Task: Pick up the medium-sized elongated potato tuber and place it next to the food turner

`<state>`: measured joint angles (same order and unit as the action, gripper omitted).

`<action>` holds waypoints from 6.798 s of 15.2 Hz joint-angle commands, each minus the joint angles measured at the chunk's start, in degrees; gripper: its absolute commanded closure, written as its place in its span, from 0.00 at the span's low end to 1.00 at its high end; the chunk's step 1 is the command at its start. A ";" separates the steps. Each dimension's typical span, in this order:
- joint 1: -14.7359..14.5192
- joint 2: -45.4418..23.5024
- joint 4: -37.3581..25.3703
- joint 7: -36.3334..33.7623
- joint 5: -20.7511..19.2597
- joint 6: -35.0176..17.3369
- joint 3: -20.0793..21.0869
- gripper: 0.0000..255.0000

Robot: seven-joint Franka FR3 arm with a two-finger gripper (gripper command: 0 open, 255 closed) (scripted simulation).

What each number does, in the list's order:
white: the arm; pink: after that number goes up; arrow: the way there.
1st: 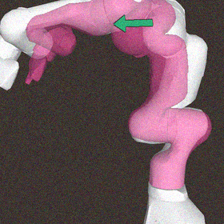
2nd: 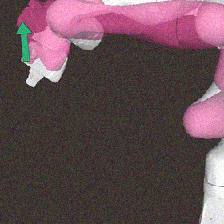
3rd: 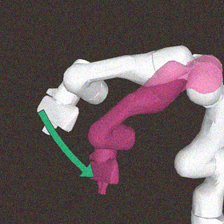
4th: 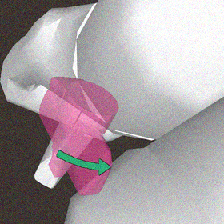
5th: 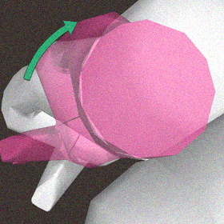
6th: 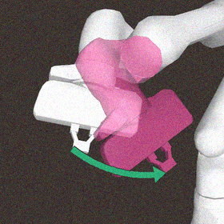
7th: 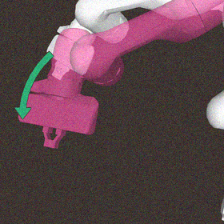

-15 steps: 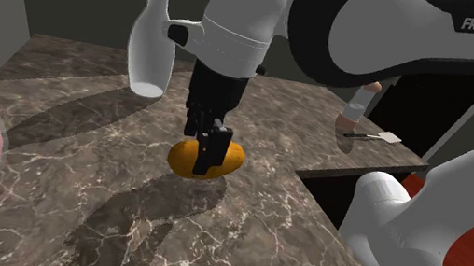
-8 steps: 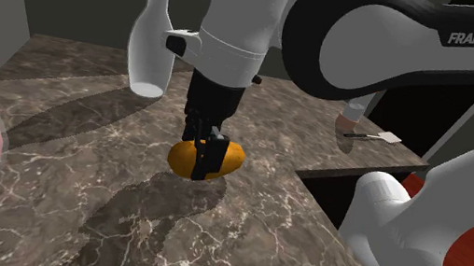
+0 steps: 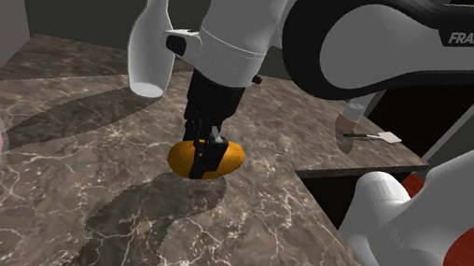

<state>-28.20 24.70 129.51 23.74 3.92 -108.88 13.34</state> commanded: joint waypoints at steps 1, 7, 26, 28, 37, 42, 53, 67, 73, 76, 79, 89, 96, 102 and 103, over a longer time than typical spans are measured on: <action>0.02 -0.01 0.04 0.01 -0.02 0.02 -0.02 1.00; 0.08 0.07 -2.20 0.03 -0.10 2.34 -0.15 1.00; 0.57 -1.85 -18.57 -0.04 -0.83 16.82 -0.74 1.00; 0.63 -2.32 -20.56 -0.08 -0.93 18.35 -0.76 1.00; 2.31 5.27 -15.79 7.58 -1.96 21.29 -6.85 1.00; 3.81 10.71 -11.62 13.93 -4.08 22.60 -12.10 1.00; 7.61 17.87 -8.03 28.31 -11.40 25.45 -24.39 1.00; 10.59 16.54 -14.14 47.81 -21.38 26.79 -42.07 1.00; 9.90 12.39 -20.38 56.75 -24.00 26.43 -51.01 1.00; 8.82 9.45 -24.36 61.49 -24.52 26.10 -56.19 1.00; 8.78 9.44 -23.30 62.28 -24.97 24.65 -57.53 1.00; 10.24 12.29 -13.87 61.07 -26.97 17.80 -58.42 1.00; 11.00 13.51 -8.02 60.46 -28.39 12.97 -59.69 1.00; 11.39 14.06 -3.81 60.05 -29.57 9.13 -61.06 1.00; 11.37 14.07 -3.82 60.04 -29.58 9.13 -61.08 1.00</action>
<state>-16.74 38.76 125.07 83.85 -25.76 -99.67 -47.77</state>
